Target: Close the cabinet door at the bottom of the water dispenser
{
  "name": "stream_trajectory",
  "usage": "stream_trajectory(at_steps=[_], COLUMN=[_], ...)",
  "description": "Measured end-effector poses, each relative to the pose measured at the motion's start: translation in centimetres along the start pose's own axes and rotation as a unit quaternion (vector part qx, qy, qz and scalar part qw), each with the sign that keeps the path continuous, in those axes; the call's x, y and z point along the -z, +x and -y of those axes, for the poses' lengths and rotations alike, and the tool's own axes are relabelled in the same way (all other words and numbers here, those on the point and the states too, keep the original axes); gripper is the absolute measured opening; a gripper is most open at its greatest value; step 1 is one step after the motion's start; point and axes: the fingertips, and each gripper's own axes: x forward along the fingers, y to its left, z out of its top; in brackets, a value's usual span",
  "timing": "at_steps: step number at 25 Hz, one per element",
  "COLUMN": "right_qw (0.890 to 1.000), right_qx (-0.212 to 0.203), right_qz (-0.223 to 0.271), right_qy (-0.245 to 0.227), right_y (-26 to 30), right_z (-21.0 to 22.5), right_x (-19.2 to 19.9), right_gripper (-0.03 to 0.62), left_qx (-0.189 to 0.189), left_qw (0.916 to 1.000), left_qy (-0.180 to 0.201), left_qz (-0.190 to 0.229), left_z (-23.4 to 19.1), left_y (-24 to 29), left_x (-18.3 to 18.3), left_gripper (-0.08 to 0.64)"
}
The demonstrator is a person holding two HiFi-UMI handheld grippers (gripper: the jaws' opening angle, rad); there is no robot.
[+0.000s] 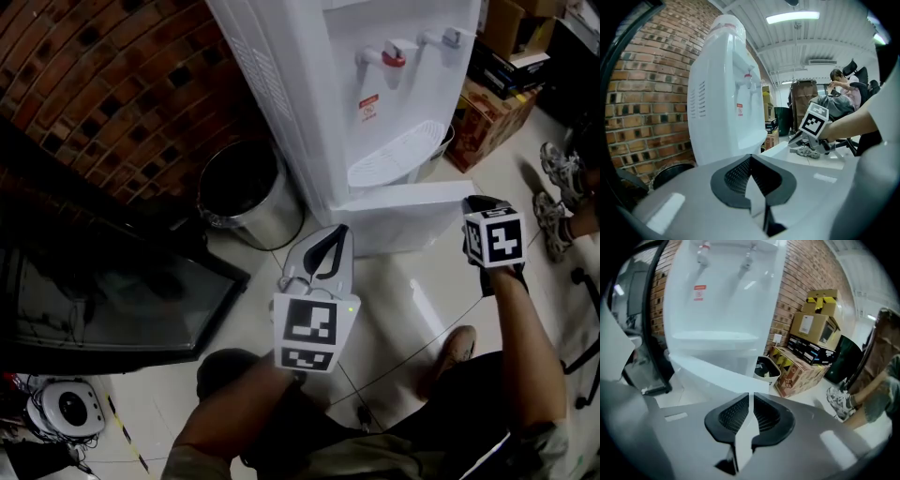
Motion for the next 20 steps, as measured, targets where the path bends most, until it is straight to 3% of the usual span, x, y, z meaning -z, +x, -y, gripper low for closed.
stream_trajectory(at_steps=[3, 7, 10, 14, 17, 20], right_qw=[0.997, 0.983, 0.972, 0.965, 0.965, 0.968], right_qx=[0.006, -0.036, -0.059, -0.084, -0.094, -0.079], right_qz=[0.023, 0.050, 0.075, 0.096, 0.101, 0.108], right_qy=[0.080, 0.174, 0.215, 0.231, 0.225, 0.211], right_y=[3.2, 7.1, 8.9, 9.4, 8.9, 7.1], right_z=[0.7, 0.6, 0.4, -0.6, -1.0, -0.6], right_x=[-2.4, -4.5, -6.1, -7.6, -7.8, -7.7], right_gripper=[0.002, 0.002, 0.002, 0.000, 0.000, 0.000], left_qx=[-0.006, -0.015, -0.027, -0.027, -0.018, -0.007], left_qw=[0.9999, 0.9992, 0.9987, 0.9991, 0.9997, 0.9999], left_qy=[0.011, 0.028, 0.022, 0.014, 0.013, 0.009], left_qz=[-0.005, -0.026, -0.037, -0.029, -0.014, 0.003], left_z=[-1.6, -4.1, -6.0, -6.7, -6.1, -4.9], left_y=[0.9, 1.6, 1.8, 2.0, 1.6, 0.5], left_x=[0.1, 1.3, 1.9, 1.2, 0.1, -1.2], left_gripper=[0.000, 0.001, 0.000, 0.000, 0.000, 0.000])
